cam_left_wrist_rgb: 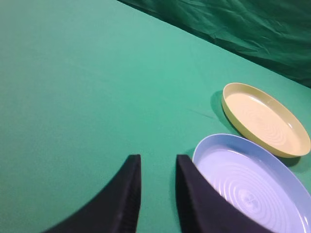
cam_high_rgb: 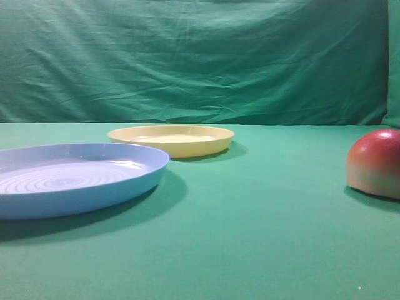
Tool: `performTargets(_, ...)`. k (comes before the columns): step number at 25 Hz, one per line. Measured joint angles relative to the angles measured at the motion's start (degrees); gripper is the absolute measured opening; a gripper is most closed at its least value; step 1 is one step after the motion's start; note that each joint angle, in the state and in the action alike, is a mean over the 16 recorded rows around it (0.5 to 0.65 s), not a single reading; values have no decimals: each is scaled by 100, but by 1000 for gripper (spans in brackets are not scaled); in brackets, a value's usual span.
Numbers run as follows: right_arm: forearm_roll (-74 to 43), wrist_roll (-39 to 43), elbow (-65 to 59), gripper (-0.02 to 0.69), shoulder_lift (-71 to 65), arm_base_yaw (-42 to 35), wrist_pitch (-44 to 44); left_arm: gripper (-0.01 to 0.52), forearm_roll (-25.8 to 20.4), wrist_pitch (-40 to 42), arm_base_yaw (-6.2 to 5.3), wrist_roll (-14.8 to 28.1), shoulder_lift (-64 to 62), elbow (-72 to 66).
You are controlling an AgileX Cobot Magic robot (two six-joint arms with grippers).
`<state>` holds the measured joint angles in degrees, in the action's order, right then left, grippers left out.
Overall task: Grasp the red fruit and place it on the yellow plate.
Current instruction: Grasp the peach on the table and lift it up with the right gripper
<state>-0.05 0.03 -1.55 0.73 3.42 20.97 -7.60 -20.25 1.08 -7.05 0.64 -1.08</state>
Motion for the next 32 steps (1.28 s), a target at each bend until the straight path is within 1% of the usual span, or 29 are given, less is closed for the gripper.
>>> performTargets(22,9,4,-1,0,0,0,-18,157,0,0,0,0,0,0)
performTargets(26,135,48,-3,0,0,0,-170,157,0,0,0,0,0,0)
performTargets(32,524,157,21,0,0,0,-620,157,0,0,0,0,0,0)
